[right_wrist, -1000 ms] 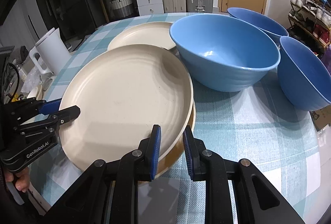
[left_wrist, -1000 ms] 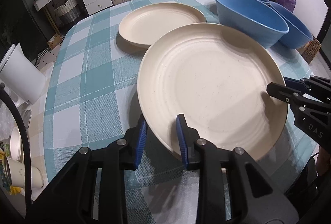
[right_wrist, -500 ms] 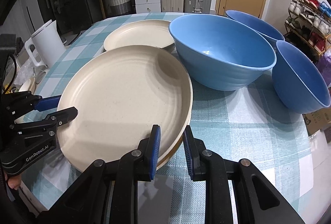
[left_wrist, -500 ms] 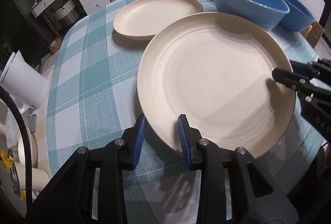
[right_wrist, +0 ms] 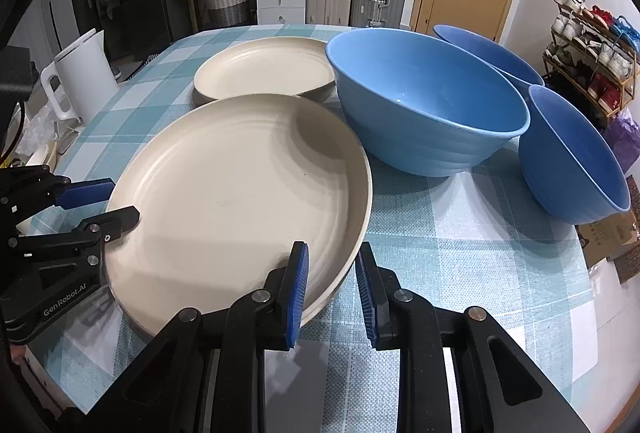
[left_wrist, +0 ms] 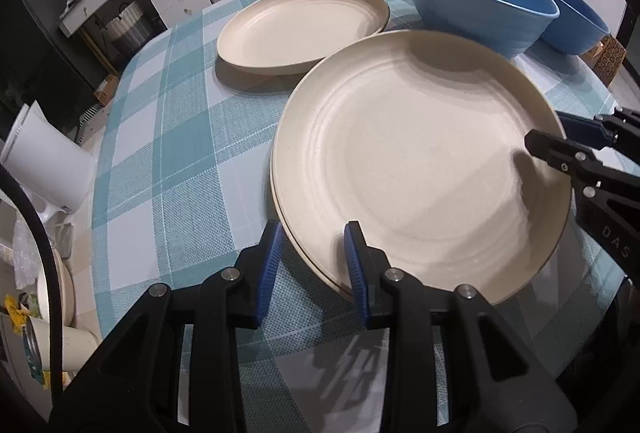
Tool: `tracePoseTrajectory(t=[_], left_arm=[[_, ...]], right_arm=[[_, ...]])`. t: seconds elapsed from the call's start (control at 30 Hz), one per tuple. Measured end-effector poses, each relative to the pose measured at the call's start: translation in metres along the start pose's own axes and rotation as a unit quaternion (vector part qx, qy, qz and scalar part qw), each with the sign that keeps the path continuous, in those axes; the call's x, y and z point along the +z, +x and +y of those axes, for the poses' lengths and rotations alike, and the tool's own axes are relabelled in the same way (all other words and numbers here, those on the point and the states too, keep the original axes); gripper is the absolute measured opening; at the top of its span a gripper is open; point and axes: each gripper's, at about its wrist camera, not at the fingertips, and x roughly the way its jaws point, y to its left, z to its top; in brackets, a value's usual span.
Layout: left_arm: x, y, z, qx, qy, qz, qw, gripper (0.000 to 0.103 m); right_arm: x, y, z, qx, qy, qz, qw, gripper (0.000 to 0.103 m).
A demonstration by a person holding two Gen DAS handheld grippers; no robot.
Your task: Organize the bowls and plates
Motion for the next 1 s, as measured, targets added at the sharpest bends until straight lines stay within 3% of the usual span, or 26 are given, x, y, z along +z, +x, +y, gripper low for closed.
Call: tracePoseTrajectory(t=[0.23,0.3,0.47,0.5,0.6,0.73,0.87,1.0], left_arm=[[0.001,0.002,0.013,-0.023,-0.023,0.001,0.9995,0.031],[0.001,0.001,0.017,-0.028,-0.032,-0.004,0.9991,0.043],[0.004,-0.013,0.028,-0.046,-0.056,-0.031,0.9969,0.062],[0.005,-0.017,0.03,-0.049,-0.061,-0.039,0.9962,0.07],[0.006,-0.029,0.037,-0.054,-0.076,-0.055,0.9941,0.078],[0.007,-0.044,0.046,-0.066,-0.093,-0.073,0.9908,0.085],[0.007,-0.056,0.05,-0.07,-0.101,-0.091,0.9882,0.102],[0.009,-0.062,0.05,-0.065,-0.106,-0.096,0.9876,0.102]], right_arm=[[0.0,0.006,-0.004,0.015,0.002,0.01,1.0,0.03],[0.0,0.005,-0.005,0.017,0.003,0.009,1.0,0.033],[0.004,-0.002,-0.013,0.028,0.014,0.0,1.0,0.057],[0.006,-0.006,-0.015,0.03,0.017,-0.005,0.999,0.065],[0.012,-0.018,-0.019,0.044,0.023,-0.02,0.999,0.086],[0.02,-0.035,-0.02,0.046,0.02,-0.043,0.998,0.095],[0.031,-0.054,-0.023,0.058,0.023,-0.073,0.995,0.102],[0.043,-0.069,-0.026,0.058,0.016,-0.09,0.994,0.102]])
